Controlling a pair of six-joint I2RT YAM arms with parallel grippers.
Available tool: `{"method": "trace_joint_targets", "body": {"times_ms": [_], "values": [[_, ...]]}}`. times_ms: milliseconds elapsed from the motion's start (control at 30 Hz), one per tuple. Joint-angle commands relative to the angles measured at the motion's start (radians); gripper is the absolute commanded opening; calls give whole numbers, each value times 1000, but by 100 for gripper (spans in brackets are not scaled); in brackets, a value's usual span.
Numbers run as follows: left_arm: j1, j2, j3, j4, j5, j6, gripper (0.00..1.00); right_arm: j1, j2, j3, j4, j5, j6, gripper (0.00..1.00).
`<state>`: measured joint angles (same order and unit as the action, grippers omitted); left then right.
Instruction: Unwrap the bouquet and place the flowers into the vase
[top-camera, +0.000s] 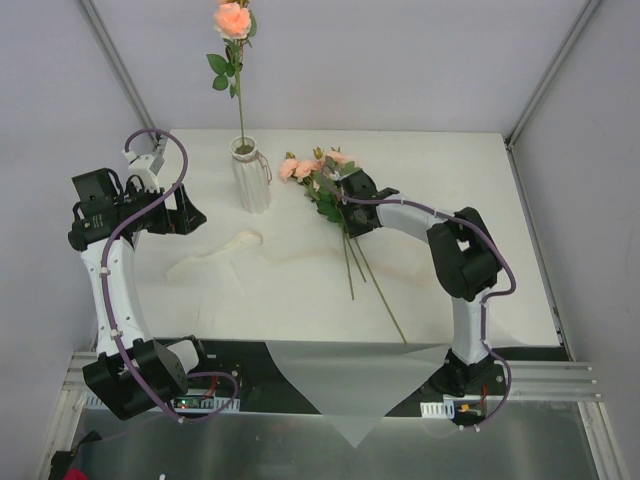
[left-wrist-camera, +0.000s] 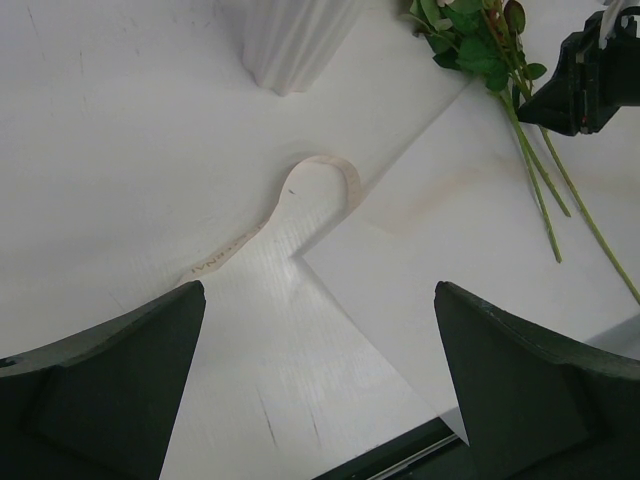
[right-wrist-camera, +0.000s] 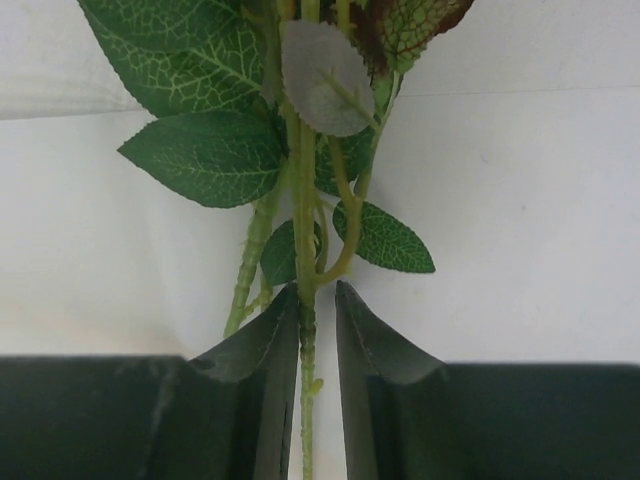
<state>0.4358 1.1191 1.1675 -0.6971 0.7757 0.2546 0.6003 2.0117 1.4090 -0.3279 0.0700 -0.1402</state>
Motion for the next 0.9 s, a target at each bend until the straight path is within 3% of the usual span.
{"method": "trace_joint_targets", "body": {"times_ms": [0,67,133,167,233,700,800,867], "values": [[4,-15,9,-13,14,18,99,1,22,51,-3,-15,8,23],[4,-16,12,-15,14,18,99,3,30,62,-8,-16,11,21],[4,-18,14,-15,14,18,99,3,21,62,-5,-10,16,14],[4,-19,15,-13,14,17,99,3,12,58,-3,0,17,6],[3,-21,15,-13,16,20,99,3,-36,53,0,14,17,1],[6,-12,37,-13,37,5,99,16,-464,148,4,34,-1,1],[4,-18,44,-13,37,0,99,53,-559,130,180,11,-27,1],[4,-18,52,-13,37,-5,99,76,-614,72,489,-45,-44,1]]}}
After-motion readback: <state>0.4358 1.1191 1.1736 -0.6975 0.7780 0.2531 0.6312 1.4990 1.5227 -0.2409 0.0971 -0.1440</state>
